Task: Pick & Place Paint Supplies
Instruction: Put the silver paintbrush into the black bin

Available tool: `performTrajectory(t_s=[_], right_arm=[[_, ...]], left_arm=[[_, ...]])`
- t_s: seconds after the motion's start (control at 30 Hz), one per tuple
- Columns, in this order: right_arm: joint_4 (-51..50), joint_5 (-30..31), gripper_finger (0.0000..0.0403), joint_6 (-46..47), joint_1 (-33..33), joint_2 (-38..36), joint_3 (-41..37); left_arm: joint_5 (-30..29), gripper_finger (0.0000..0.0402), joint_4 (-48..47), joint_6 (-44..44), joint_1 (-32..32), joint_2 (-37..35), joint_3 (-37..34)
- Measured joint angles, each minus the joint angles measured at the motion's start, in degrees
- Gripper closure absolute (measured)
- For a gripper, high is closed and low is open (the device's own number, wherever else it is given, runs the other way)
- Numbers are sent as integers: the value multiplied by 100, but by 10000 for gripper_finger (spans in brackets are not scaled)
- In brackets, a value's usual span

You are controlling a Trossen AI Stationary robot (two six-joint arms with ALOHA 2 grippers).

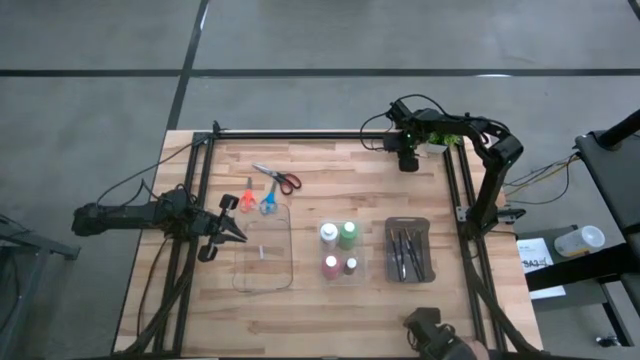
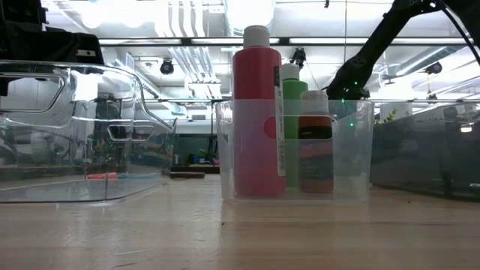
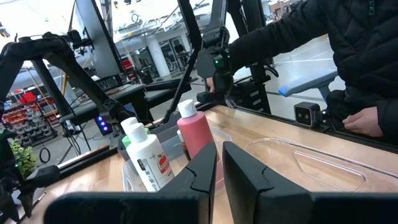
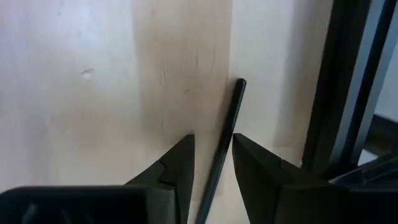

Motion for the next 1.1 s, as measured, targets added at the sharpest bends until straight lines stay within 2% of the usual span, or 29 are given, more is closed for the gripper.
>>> performTrajectory(t_s=[0.27,0.7,0.9,1.0,1.1], right_arm=[[-111,-39,294,490,22,4,34],[-117,-244,294,476,376,-4,-8],[-99,251,295,452,442,-2,-15],[-95,195,307,458,433,-2,-17],[-116,224,337,456,452,-2,-25]], left_arm=[[0,366,0,0,0,0,-2],[-2,366,0,0,2,0,0],[-2,366,0,0,0,0,-2],[0,366,0,0,2,0,0],[0,366,0,1,1,0,-1]])
